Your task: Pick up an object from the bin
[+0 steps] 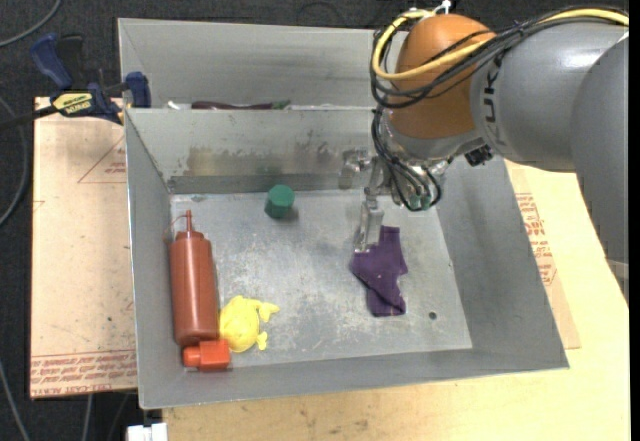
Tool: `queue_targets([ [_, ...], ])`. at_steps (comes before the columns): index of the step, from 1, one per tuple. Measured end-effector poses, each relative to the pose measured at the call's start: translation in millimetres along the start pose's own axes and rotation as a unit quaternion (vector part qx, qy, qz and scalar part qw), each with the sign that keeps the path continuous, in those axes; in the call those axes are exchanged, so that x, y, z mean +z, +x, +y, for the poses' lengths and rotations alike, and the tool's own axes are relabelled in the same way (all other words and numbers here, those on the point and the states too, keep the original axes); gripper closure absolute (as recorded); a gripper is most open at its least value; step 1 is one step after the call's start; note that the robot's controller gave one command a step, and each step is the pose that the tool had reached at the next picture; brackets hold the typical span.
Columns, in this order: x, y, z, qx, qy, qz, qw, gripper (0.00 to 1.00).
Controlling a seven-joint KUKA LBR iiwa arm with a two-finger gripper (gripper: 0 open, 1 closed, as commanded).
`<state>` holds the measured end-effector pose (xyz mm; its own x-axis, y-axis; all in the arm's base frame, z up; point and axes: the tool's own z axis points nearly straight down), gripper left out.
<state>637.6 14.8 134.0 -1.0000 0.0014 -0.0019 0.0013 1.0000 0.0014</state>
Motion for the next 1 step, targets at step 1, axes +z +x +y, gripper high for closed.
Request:
queue_targets([
  [1,0.0,0.0,0.0,0.000,0.000,0.0000,1.0000,0.00],
])
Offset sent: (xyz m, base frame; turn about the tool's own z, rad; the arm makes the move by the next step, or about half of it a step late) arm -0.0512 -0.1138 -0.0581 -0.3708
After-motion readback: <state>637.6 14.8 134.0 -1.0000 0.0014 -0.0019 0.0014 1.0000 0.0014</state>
